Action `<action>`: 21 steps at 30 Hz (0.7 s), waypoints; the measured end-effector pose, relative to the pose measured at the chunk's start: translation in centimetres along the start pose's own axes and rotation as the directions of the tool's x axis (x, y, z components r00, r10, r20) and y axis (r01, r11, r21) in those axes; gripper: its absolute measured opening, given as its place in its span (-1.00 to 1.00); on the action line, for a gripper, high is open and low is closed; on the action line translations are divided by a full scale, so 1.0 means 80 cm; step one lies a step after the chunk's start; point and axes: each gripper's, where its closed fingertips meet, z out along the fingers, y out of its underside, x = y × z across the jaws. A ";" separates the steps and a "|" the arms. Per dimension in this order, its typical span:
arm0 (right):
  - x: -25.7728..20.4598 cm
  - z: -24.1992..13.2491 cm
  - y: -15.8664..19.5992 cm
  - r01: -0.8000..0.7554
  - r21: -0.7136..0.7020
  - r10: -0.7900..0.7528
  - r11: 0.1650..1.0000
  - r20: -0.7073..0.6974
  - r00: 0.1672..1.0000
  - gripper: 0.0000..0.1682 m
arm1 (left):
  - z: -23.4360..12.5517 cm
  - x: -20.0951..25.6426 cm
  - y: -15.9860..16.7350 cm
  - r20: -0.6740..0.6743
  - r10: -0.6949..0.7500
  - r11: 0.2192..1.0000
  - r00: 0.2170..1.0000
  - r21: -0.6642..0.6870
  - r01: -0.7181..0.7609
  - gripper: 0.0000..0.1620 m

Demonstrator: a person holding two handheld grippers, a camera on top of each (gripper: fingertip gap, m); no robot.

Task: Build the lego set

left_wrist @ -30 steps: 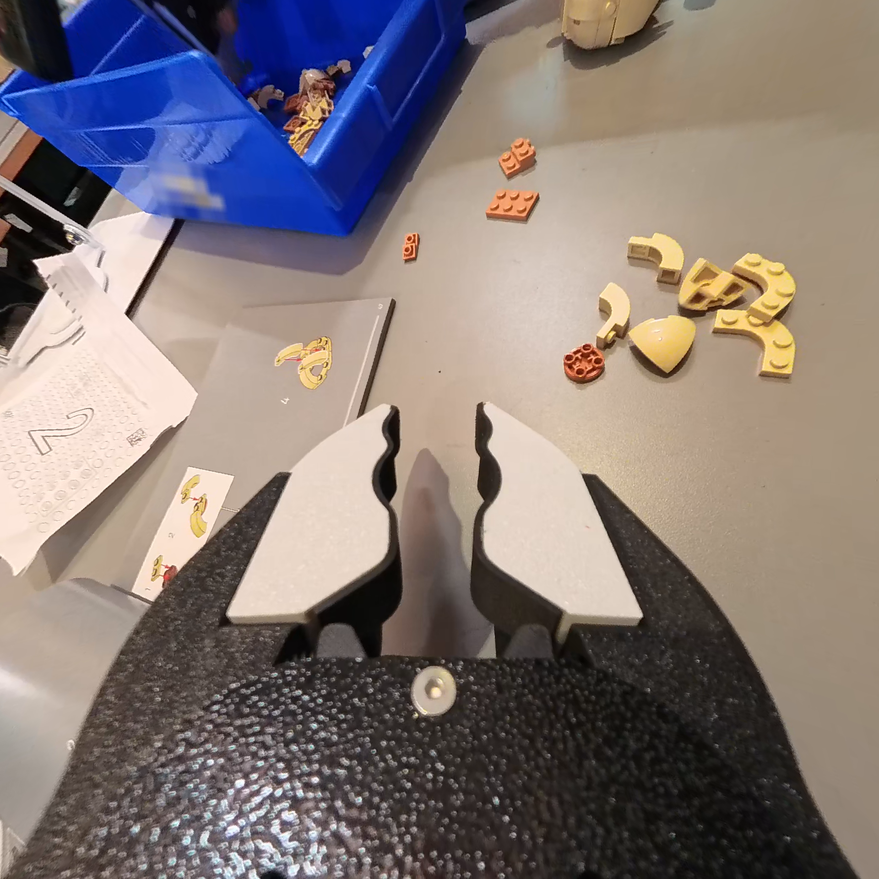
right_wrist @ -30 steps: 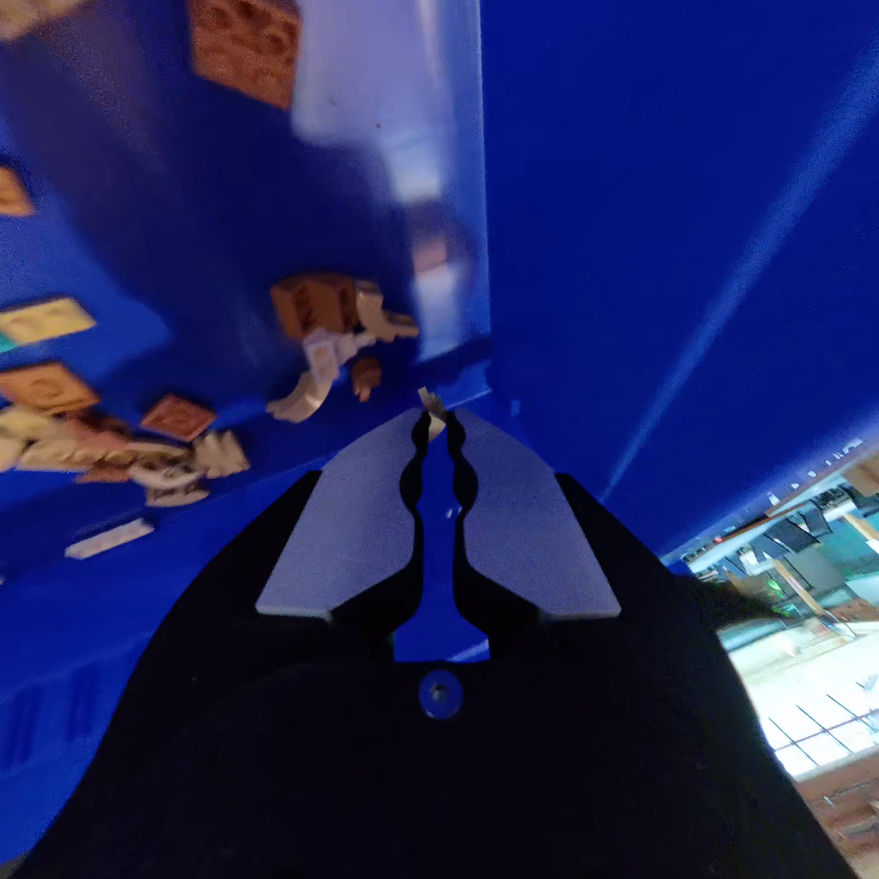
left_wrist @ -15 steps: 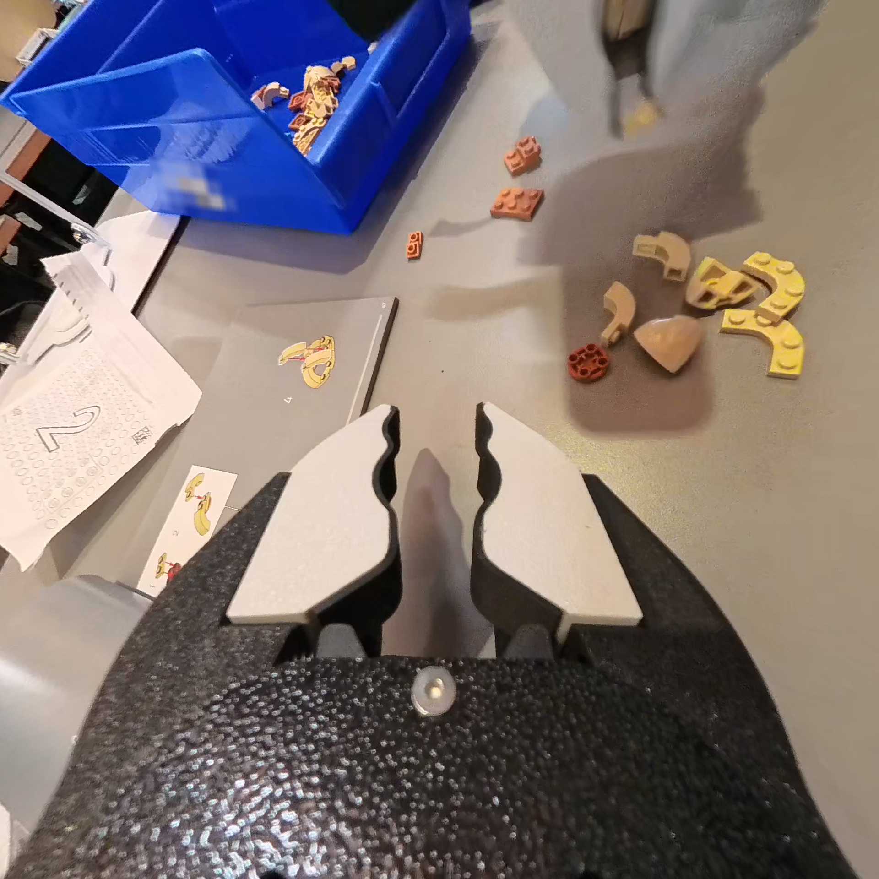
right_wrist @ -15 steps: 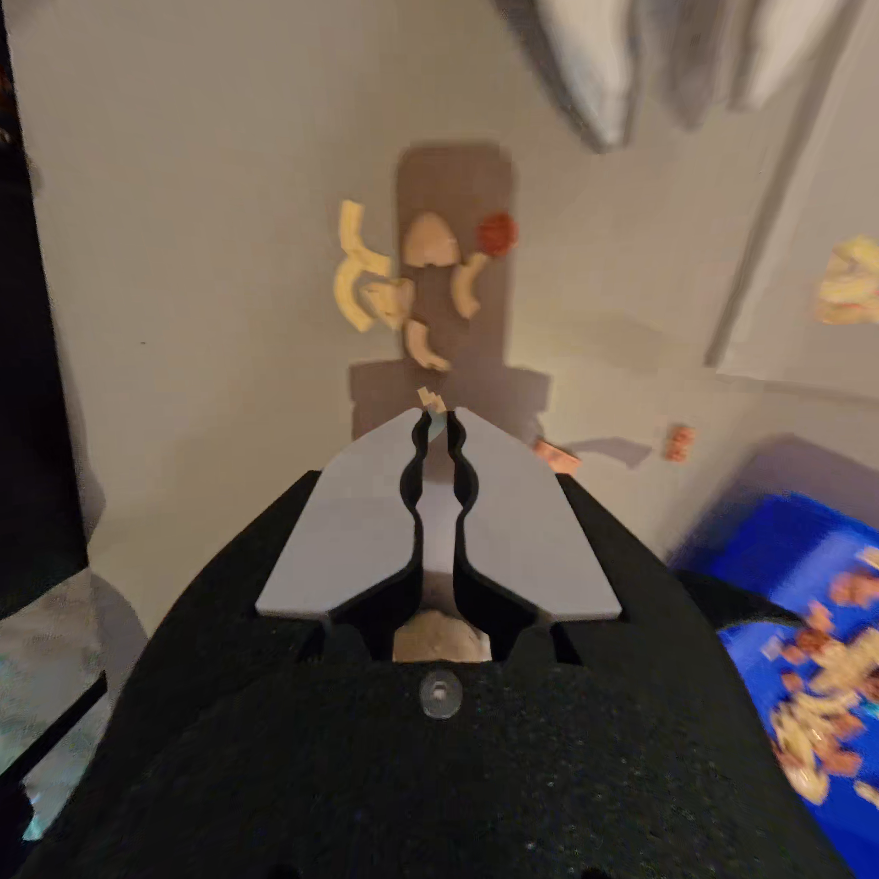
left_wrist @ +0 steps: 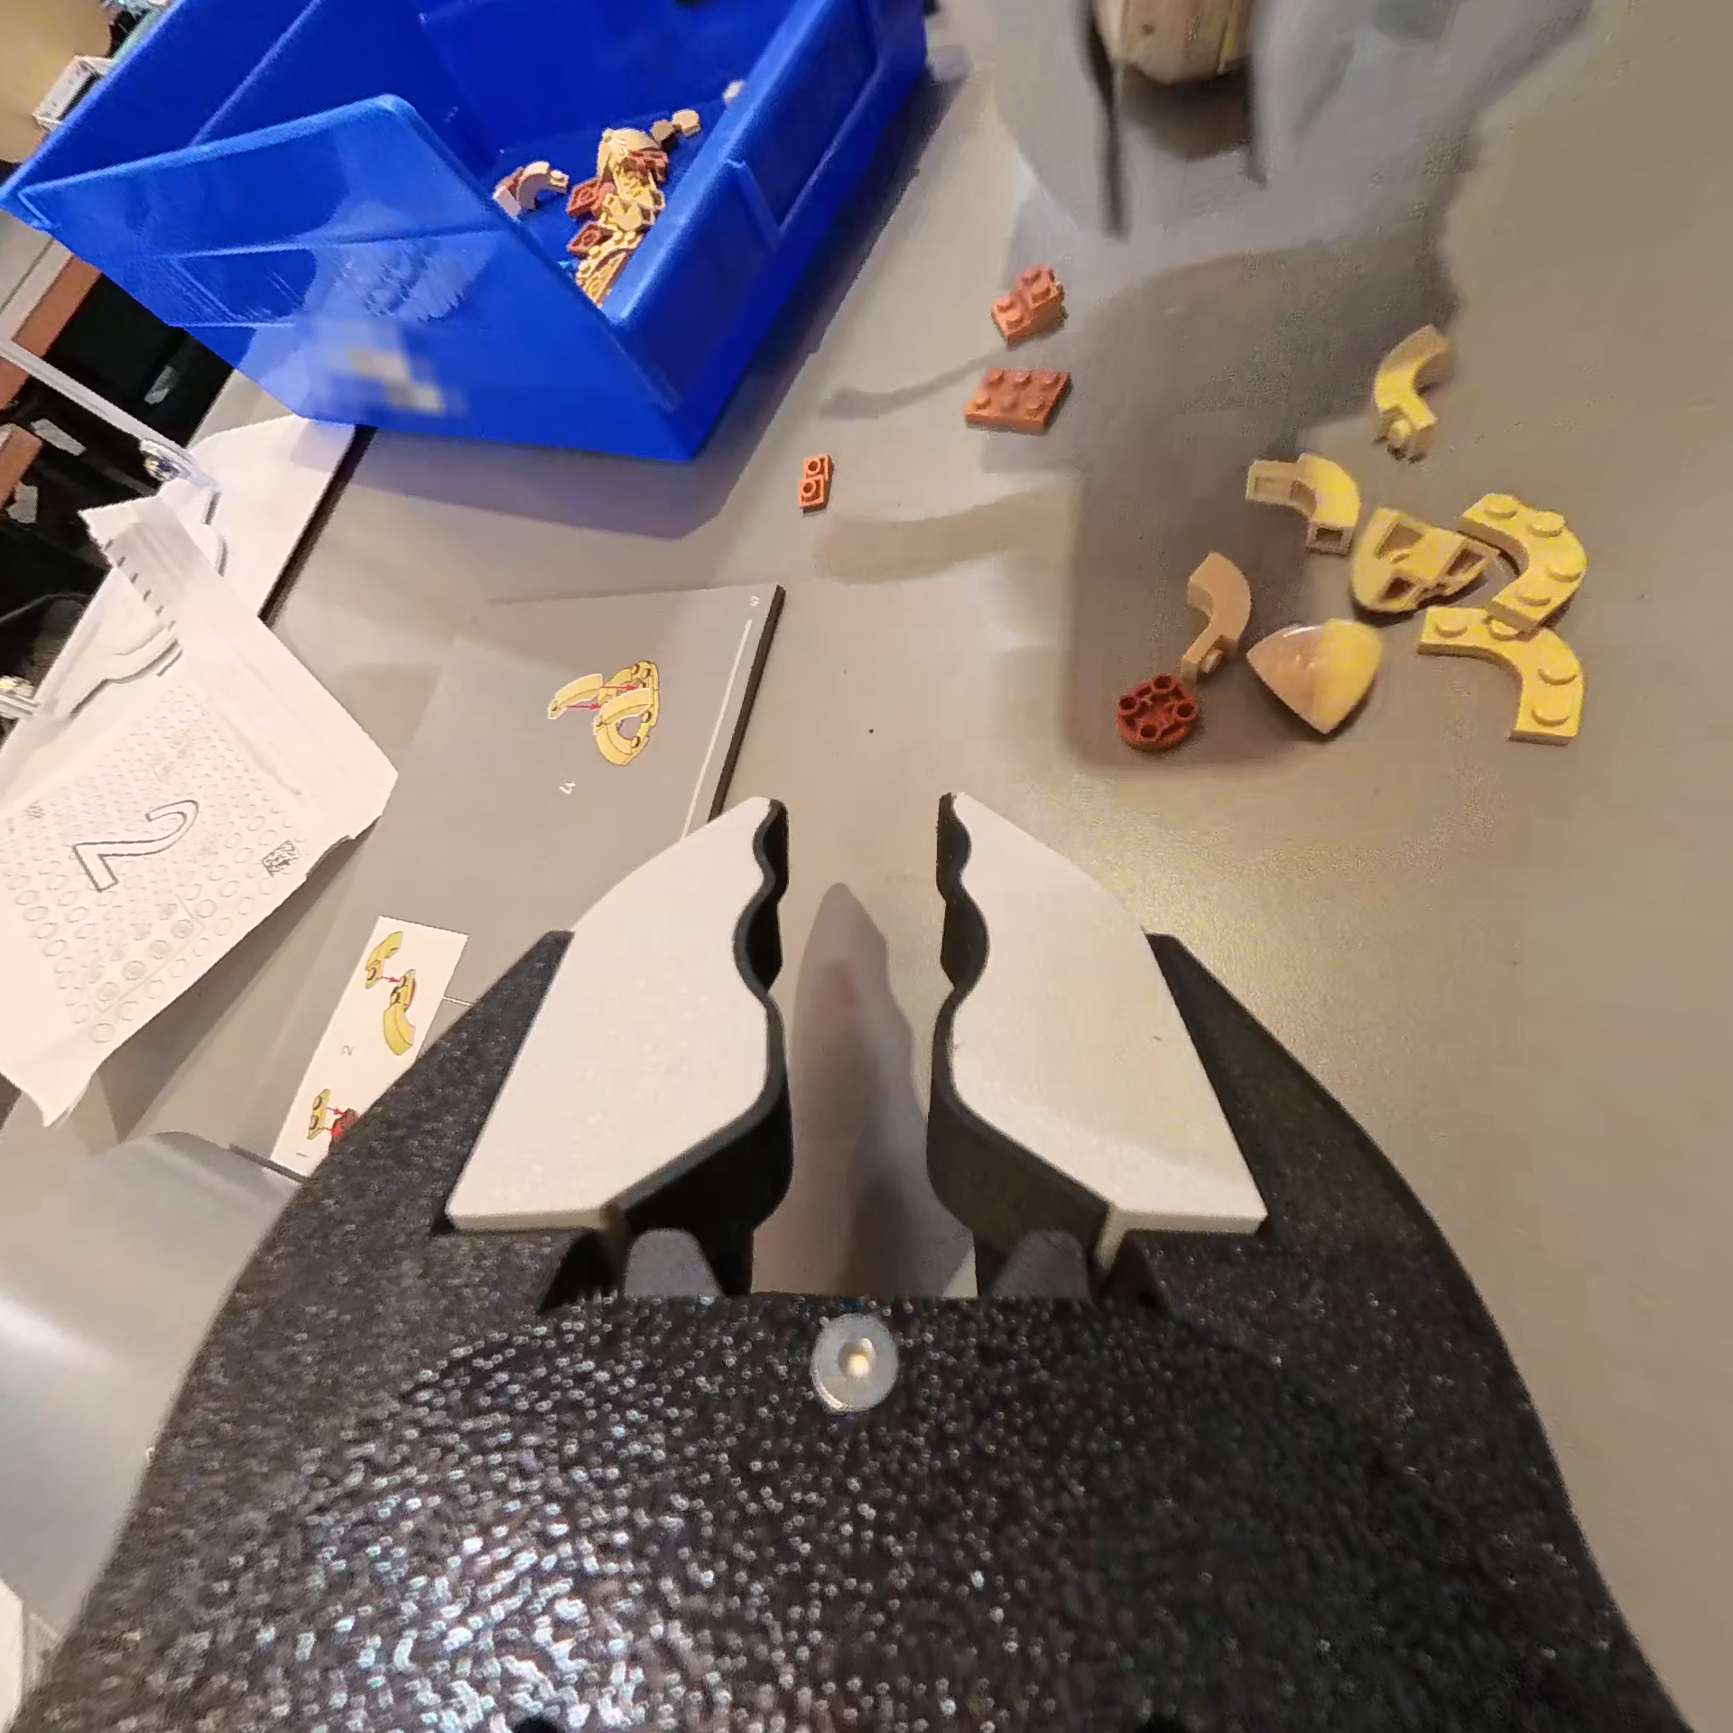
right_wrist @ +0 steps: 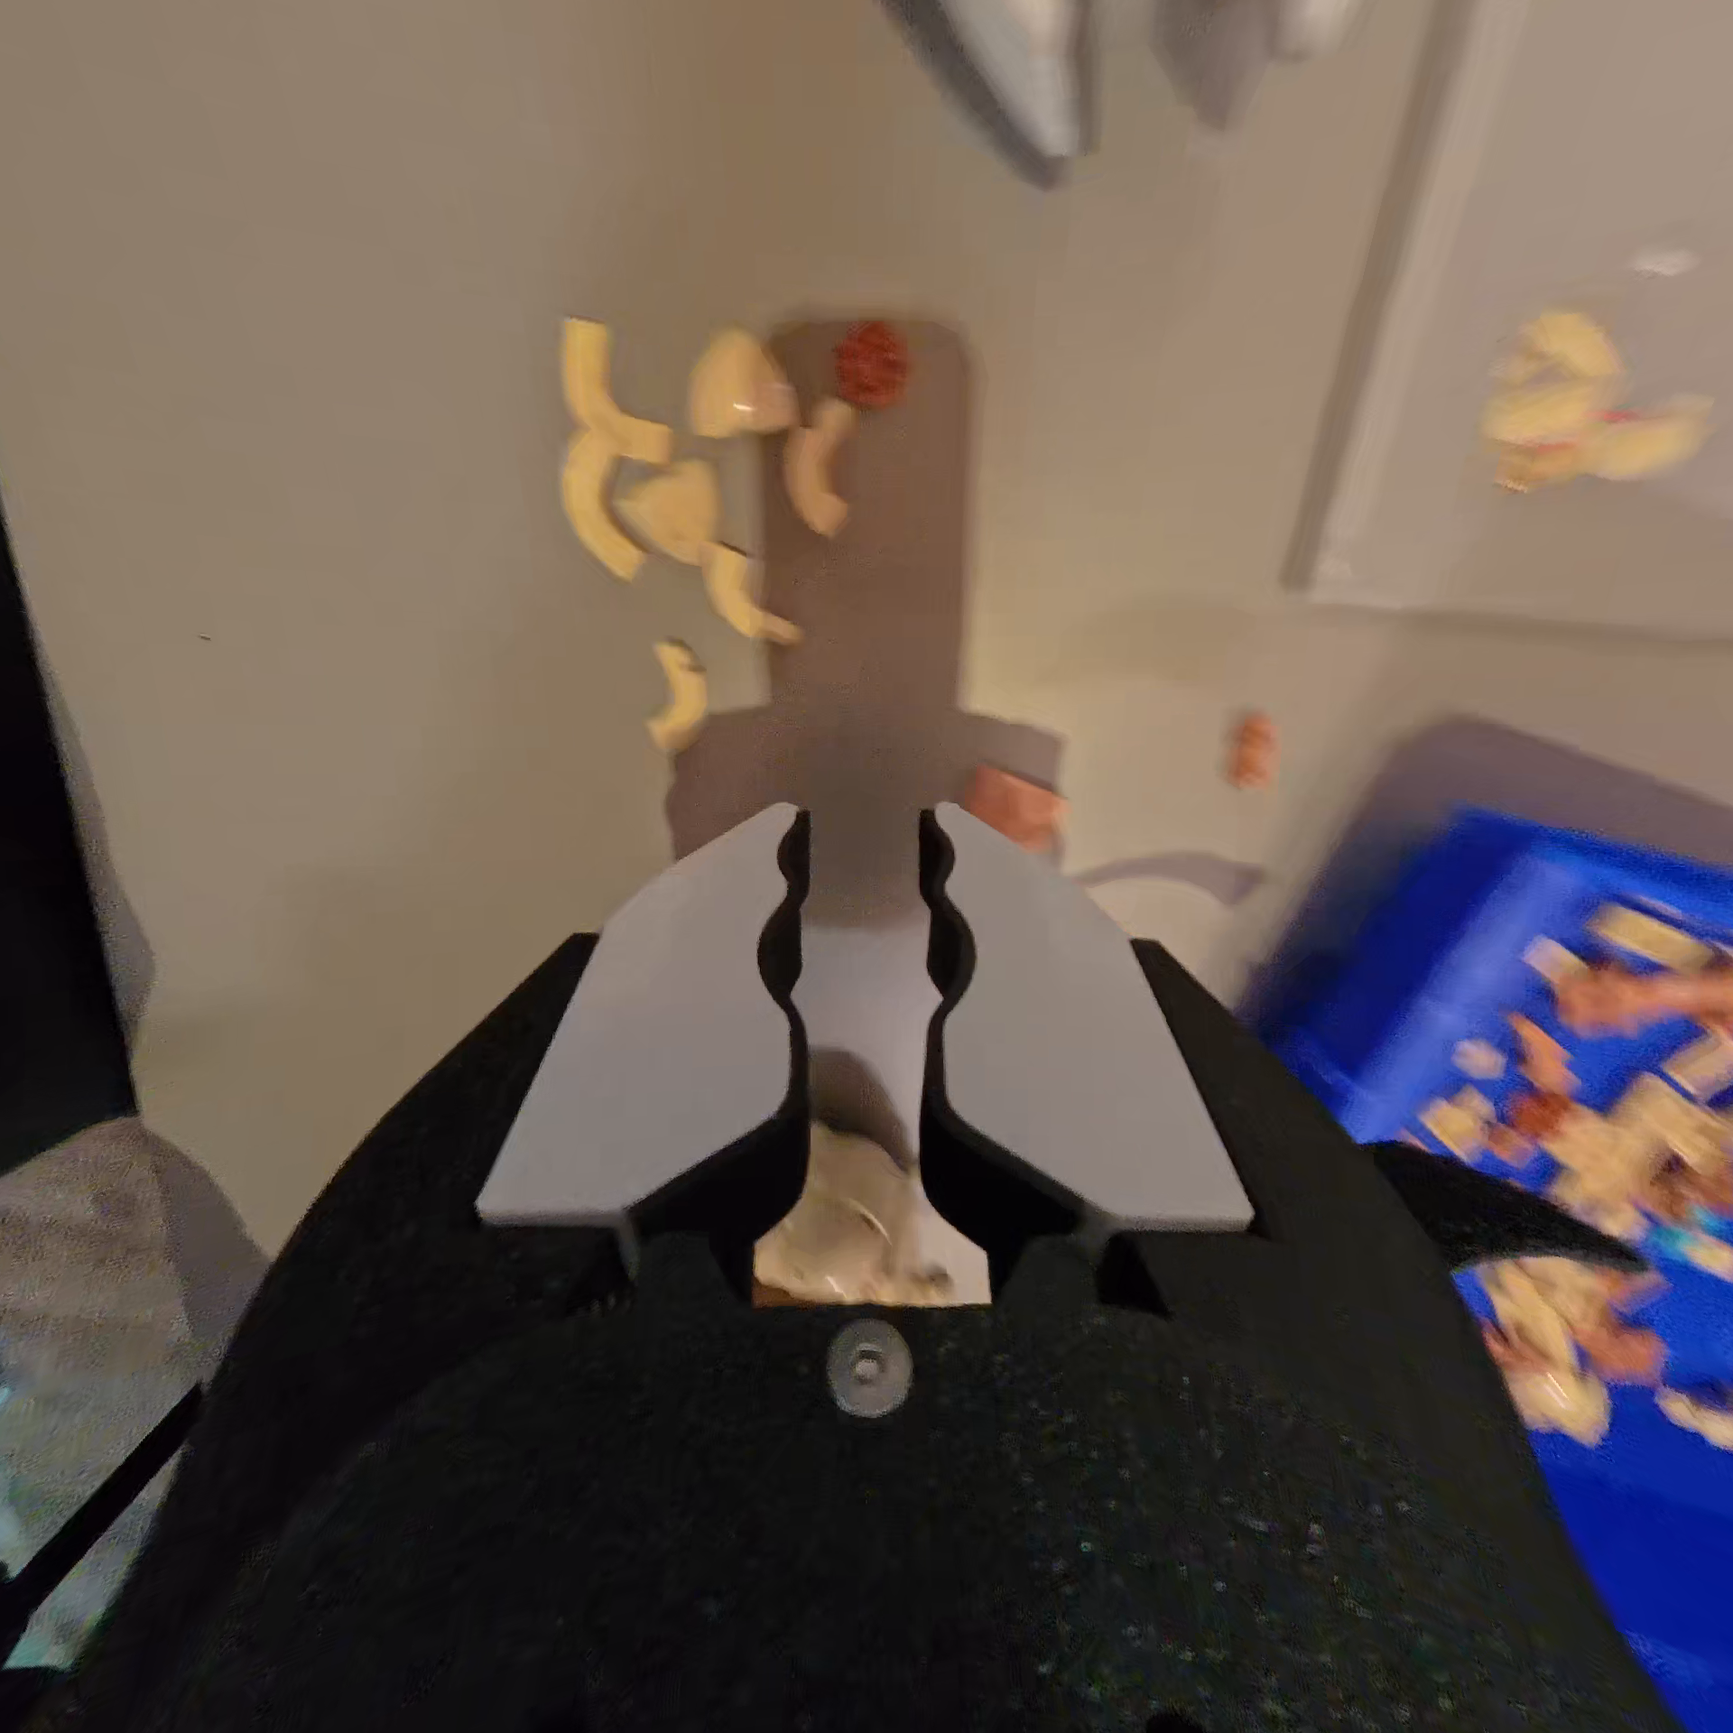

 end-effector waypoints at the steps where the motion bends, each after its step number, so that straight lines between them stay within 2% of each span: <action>1: 0.019 -0.018 0.006 -0.022 0.019 0.023 1.000 -0.035 0.999 -0.74 | 0.000 0.000 0.000 -0.001 -0.001 1.000 1.000 0.000 0.001 -0.63; 5: 0.106 -0.077 0.049 -0.111 0.045 0.117 0.993 -0.186 0.975 -0.74 | -0.001 -0.001 0.000 -0.004 -0.009 1.000 1.000 0.003 0.009 -0.63; 9: 0.197 -0.108 0.103 -0.144 0.015 0.141 0.989 -0.326 0.935 -0.74 | -0.001 -0.001 0.000 -0.006 -0.013 1.000 1.000 0.004 0.013 -0.63; 14: 0.293 -0.108 0.165 -0.091 -0.121 0.035 0.989 -0.399 0.916 -0.69 | -0.001 -0.001 0.000 -0.010 -0.013 1.000 1.000 0.003 0.013 -0.63; 21: 0.371 -0.077 0.199 -0.114 -0.228 0.021 0.967 -0.375 0.927 -0.69 | -0.002 -0.002 -0.001 -0.015 -0.025 1.000 1.000 0.012 0.025 -0.63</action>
